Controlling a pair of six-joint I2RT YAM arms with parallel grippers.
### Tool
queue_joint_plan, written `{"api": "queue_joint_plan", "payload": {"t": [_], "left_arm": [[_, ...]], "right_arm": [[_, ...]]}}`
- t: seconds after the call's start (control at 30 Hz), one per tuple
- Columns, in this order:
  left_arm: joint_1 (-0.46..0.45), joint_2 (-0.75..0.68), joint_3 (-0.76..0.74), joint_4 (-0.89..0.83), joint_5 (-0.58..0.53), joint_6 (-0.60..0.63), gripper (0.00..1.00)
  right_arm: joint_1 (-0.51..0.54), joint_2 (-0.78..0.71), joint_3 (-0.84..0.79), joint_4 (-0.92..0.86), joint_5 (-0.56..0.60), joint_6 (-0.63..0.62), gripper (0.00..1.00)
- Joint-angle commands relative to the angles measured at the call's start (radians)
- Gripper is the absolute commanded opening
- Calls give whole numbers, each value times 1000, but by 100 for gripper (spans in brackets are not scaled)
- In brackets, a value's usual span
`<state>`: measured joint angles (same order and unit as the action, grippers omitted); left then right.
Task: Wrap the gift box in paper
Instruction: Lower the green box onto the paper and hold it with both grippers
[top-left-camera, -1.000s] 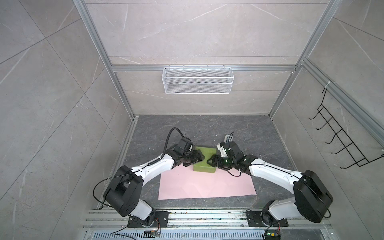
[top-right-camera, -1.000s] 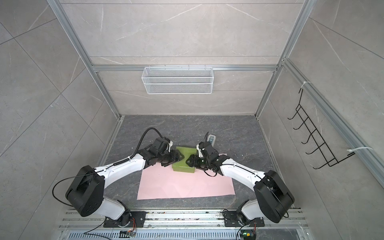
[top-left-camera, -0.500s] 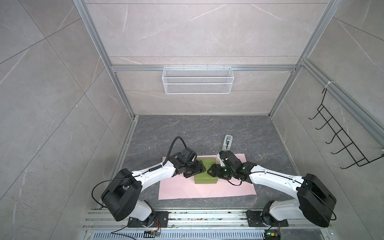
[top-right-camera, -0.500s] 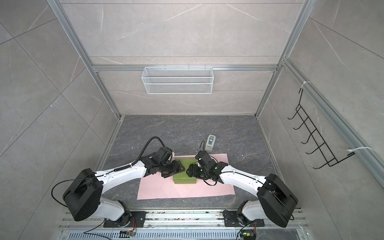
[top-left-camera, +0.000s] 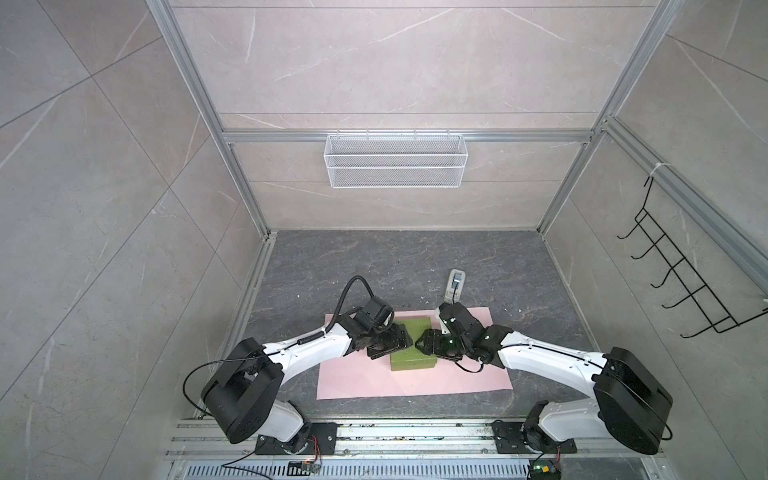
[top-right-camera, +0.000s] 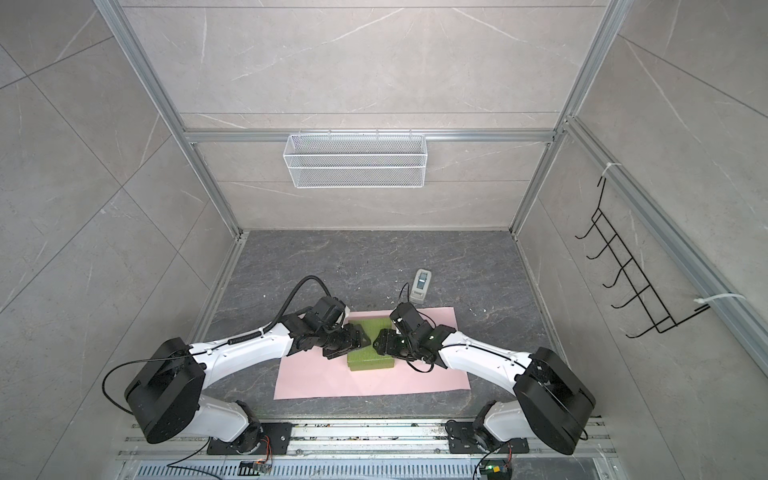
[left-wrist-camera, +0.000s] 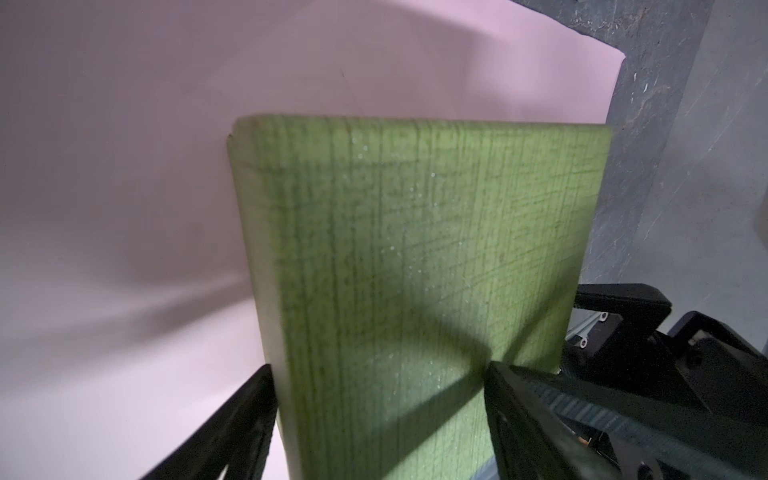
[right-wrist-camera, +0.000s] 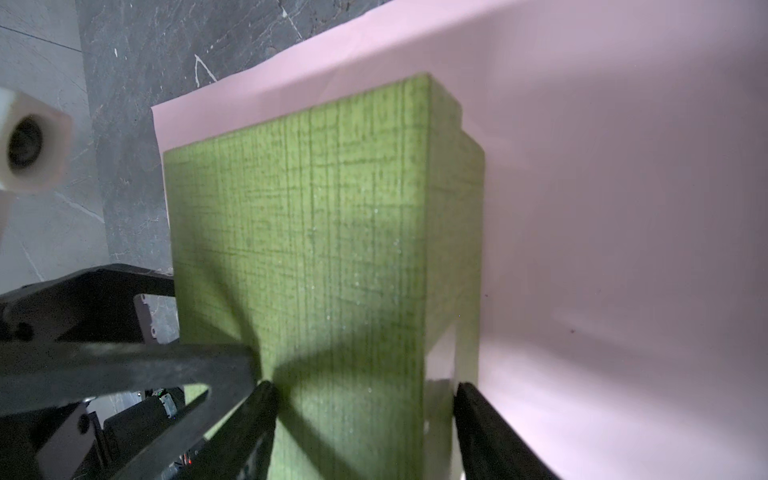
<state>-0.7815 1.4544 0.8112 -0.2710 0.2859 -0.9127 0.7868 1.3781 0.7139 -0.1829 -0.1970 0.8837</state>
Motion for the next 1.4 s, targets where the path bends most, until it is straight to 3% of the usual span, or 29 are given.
{"api": "queue_joint_plan", "payload": {"t": [0.0, 1.37], "left_arm": [[-18, -30, 49, 27, 29, 28, 80], [-16, -11, 36, 9, -27, 57, 82]], "right_arm": [[18, -8, -2, 66, -23, 20, 69], [40, 34, -35, 107, 10, 76, 68]]}}
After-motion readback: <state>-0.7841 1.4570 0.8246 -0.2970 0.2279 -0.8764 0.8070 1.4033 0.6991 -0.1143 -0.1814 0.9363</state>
